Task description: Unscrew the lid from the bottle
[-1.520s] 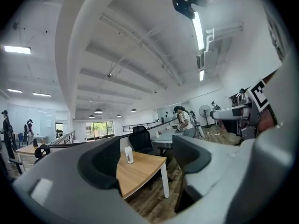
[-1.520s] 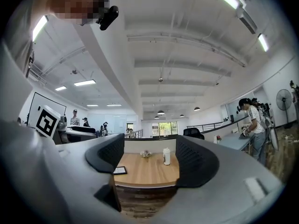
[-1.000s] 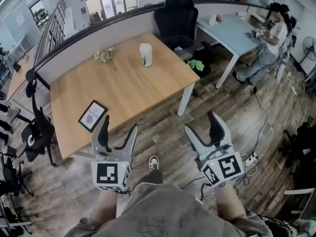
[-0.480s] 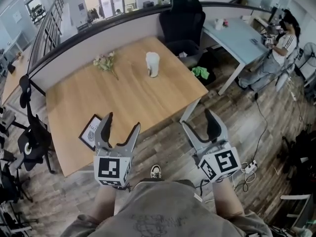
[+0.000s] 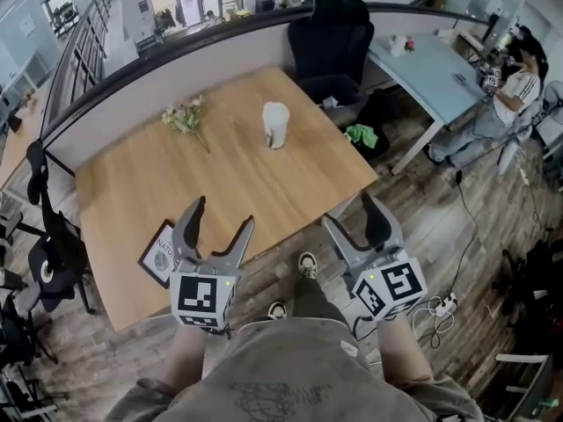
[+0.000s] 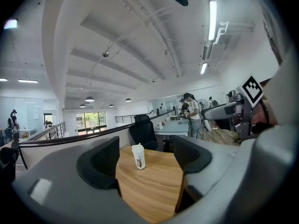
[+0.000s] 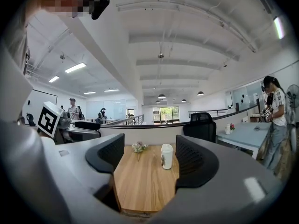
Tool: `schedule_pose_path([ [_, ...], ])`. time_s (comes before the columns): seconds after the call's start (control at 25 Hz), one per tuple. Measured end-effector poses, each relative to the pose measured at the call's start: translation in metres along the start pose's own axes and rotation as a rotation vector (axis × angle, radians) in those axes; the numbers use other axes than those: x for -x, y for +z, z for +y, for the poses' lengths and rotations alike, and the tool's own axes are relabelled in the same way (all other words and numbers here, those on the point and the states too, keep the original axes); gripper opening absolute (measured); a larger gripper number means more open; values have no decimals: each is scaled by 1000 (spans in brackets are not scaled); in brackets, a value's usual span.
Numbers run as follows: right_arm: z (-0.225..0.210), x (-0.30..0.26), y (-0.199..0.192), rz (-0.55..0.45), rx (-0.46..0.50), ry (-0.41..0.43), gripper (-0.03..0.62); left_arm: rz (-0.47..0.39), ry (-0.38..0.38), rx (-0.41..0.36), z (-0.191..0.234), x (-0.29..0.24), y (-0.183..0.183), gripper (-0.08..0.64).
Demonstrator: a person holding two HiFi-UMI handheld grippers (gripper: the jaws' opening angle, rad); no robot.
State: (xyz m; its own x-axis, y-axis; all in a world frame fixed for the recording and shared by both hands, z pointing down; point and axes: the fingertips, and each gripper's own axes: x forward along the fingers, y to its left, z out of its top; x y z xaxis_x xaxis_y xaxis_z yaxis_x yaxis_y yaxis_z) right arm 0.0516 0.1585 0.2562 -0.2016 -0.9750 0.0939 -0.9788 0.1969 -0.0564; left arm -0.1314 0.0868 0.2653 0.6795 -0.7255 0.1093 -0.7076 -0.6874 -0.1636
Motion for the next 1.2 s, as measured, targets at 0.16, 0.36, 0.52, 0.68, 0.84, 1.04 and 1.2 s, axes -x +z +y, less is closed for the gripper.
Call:
schedule_pose_path([
  [0.16, -19, -28, -7, 10, -9, 12, 334, 9, 1, -5, 7, -30, -6, 360],
  [0.36, -47, -74, -12, 28, -12, 56, 334, 37, 30, -3, 19, -74, -12, 360],
  [0.52, -70, -118, -11, 63, -17, 119, 334, 77, 63, 6, 31, -109, -14, 360],
  [0.68, -95, -170, -19, 108, -12, 180, 334, 106, 110, 27, 48, -150, -23, 362],
  [0.84, -122, -217, -25, 145, -5, 248, 334, 122, 167, 54, 63, -187, -28, 362],
  [1.04, -147, -264, -30, 192, 12, 343, 334, 148, 219, 69, 73, -230, -33, 364],
  [1.2, -157, -289, -34, 210, 25, 426, 334, 170, 277, 72, 79, -248, -35, 364],
])
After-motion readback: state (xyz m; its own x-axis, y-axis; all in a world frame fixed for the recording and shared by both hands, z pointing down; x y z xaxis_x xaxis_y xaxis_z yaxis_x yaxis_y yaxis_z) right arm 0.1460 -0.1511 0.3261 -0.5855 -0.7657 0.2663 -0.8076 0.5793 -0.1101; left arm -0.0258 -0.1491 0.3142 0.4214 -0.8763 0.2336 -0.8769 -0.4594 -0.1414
